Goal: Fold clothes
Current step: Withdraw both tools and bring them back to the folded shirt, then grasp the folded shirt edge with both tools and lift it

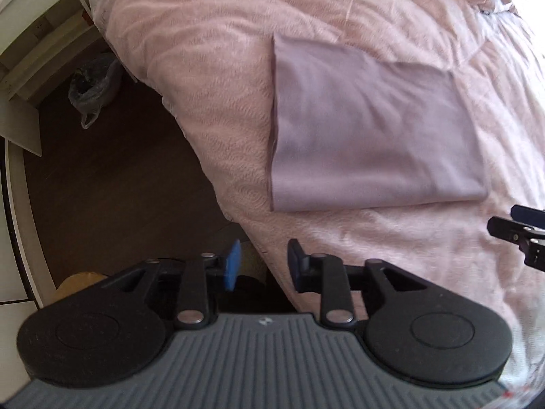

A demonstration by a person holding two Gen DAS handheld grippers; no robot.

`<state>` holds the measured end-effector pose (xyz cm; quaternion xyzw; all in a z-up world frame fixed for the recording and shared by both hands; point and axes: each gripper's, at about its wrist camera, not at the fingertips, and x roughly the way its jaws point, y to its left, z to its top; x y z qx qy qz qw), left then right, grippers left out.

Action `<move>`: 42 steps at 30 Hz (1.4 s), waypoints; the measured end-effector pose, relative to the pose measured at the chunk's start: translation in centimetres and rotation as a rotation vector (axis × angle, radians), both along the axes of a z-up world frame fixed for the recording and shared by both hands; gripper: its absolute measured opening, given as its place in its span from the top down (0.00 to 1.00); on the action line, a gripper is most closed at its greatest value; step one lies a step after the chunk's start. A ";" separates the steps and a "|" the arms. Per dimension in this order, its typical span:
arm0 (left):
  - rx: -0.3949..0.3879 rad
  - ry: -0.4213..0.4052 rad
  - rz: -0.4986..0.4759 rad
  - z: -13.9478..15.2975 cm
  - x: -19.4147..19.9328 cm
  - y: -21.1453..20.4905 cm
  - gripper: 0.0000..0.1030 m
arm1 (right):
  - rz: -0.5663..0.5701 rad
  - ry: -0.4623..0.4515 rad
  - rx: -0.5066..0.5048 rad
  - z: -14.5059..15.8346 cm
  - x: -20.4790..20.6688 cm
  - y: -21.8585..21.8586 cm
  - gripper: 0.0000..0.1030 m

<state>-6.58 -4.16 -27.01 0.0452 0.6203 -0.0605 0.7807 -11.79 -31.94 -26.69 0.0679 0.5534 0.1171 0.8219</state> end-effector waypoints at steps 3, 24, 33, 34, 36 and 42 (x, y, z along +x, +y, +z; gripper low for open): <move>0.014 -0.024 -0.025 2.5 -0.7 -1.0 0.64 | -0.019 -0.008 0.078 2.0 -0.3 0.2 0.43; -0.017 -0.021 -0.061 5.0 -1.1 -2.3 0.62 | -0.075 -0.004 0.111 2.5 -0.6 0.3 0.43; -0.089 -0.020 -0.072 3.4 1.2 -1.1 0.62 | -0.116 -0.008 0.129 1.3 0.8 -0.7 0.43; -0.109 -0.027 -0.068 3.2 1.6 -0.8 0.62 | -0.119 -0.019 0.140 1.0 1.2 -1.2 0.43; -0.160 -0.044 -0.047 2.5 2.8 0.0 0.62 | -0.129 -0.030 0.149 0.1 2.2 -2.3 0.43; -0.273 -0.061 0.039 -0.3 6.8 2.6 0.59 | -0.171 -0.045 0.262 -2.9 6.1 -6.3 0.43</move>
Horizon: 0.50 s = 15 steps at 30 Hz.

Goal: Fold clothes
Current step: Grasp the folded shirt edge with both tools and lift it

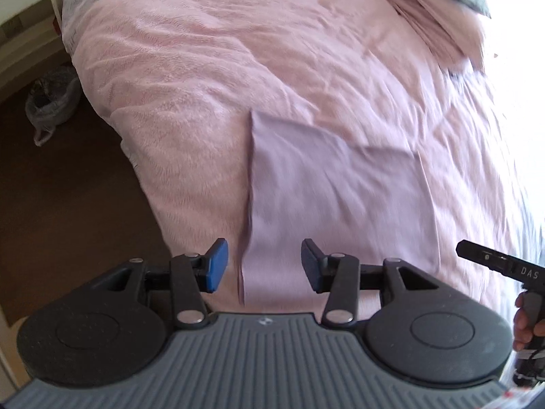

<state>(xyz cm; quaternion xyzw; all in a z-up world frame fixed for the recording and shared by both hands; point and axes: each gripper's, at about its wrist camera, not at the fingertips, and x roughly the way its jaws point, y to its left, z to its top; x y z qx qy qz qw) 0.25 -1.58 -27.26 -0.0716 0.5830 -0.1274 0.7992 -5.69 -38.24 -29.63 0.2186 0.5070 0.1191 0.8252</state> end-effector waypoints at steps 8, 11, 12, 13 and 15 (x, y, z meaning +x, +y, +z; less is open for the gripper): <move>-0.127 0.055 0.066 -4.4 3.9 1.3 0.57 | -0.115 0.065 0.266 -5.6 4.7 -3.7 0.44; -0.165 0.064 0.075 -5.5 4.8 1.5 0.57 | -0.138 0.079 0.350 -7.1 5.7 -4.5 0.44; -0.182 0.066 0.080 -5.8 5.1 1.7 0.57 | -0.136 0.080 0.369 -7.4 6.1 -4.7 0.44; -0.200 0.069 0.087 -6.0 5.4 1.8 0.58 | -0.129 0.083 0.383 -7.6 6.5 -4.7 0.45; -0.231 0.080 0.089 -6.6 6.1 2.1 0.58 | -0.110 0.088 0.401 -8.1 7.3 -4.8 0.54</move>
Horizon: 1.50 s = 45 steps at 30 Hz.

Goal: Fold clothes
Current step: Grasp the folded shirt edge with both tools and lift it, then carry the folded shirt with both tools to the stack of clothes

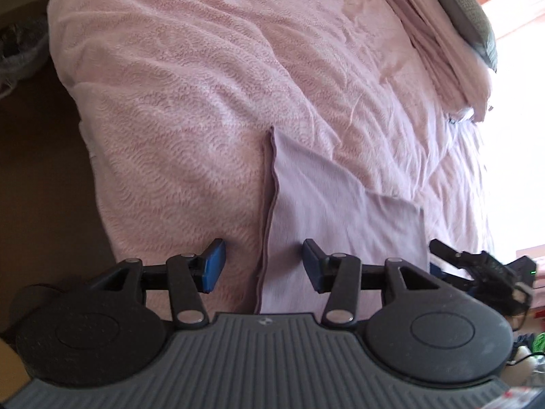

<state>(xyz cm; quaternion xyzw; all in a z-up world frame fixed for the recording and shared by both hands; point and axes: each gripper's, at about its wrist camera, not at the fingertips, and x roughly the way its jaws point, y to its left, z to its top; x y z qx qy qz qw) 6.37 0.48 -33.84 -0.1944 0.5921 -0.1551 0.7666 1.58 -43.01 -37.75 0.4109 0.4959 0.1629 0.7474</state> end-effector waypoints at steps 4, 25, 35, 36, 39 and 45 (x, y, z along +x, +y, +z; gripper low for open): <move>-0.060 -0.008 0.009 -0.5 1.1 0.4 0.58 | 0.043 -0.001 0.036 -1.0 1.4 0.2 0.60; -0.109 -0.175 -0.131 3.1 2.1 -1.7 0.97 | -0.146 -0.218 -0.089 6.8 -4.7 3.1 0.94; -0.250 -0.453 -0.402 15.1 1.8 -7.1 0.97 | -0.485 -0.510 -0.269 21.4 -13.9 3.3 0.95; -0.262 -0.483 -0.445 16.6 1.6 -8.2 0.97 | -0.518 -0.531 -0.281 22.7 -15.1 3.1 0.94; -0.318 -0.548 -0.544 20.6 0.5 -11.6 0.97 | -0.630 -0.597 -0.330 26.8 -19.4 2.3 0.94; -0.456 -0.630 -0.742 26.2 -3.8 -19.6 0.98 | -0.830 -0.684 -0.447 32.8 -29.0 0.5 0.95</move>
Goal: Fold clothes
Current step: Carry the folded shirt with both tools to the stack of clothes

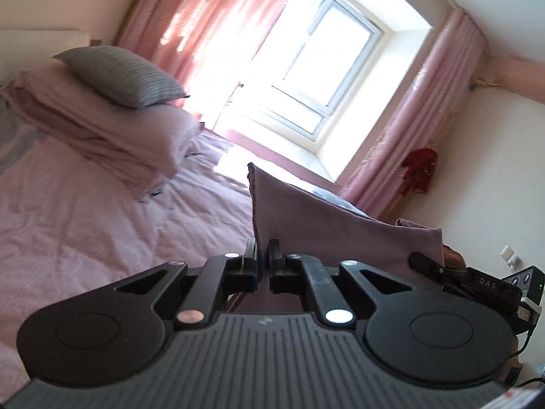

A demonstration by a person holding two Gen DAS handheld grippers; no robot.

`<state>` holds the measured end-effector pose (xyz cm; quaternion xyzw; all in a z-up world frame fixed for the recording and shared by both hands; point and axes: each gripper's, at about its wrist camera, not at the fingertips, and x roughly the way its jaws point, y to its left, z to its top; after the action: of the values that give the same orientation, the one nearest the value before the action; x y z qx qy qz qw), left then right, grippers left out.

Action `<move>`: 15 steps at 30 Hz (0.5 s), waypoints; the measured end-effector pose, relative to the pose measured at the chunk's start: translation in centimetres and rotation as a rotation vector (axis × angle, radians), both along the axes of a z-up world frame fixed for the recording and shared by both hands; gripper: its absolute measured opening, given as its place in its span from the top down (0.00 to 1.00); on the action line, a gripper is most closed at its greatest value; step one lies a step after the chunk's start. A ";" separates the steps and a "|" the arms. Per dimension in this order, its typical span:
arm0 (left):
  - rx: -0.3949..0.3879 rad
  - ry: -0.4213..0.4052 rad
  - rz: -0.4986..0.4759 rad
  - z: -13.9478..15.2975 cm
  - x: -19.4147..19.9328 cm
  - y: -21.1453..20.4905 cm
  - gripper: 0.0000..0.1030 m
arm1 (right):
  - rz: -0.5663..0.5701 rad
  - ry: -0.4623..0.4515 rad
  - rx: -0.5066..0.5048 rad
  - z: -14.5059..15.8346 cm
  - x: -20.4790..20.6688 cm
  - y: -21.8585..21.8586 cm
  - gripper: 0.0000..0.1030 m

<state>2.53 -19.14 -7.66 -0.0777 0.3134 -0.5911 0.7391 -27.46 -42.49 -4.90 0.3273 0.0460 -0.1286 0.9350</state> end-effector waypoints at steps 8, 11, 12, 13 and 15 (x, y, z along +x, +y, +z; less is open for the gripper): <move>-0.047 -0.040 -0.257 2.8 -11.5 -12.8 0.98 | -0.252 -0.003 -0.042 3.7 -14.5 -5.5 0.95; -0.053 -0.038 -0.313 3.0 -16.4 -17.9 0.98 | -0.299 0.012 -0.059 4.8 -19.7 -9.1 0.95; -0.055 -0.036 -0.325 3.0 -18.4 -19.7 0.98 | -0.310 0.021 -0.064 5.1 -21.2 -10.4 0.95; -0.055 -0.028 -0.333 2.9 -19.9 -21.5 0.98 | -0.321 0.028 -0.071 5.6 -23.0 -12.0 0.95; -0.056 -0.010 -0.348 2.8 -23.0 -25.1 0.98 | -0.338 0.030 -0.090 6.6 -26.1 -15.1 0.95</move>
<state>-20.46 -44.27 -4.89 -0.0398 0.3018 -0.7190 0.6247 -53.53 -57.62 1.65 0.2860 -0.0014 -0.2909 0.9130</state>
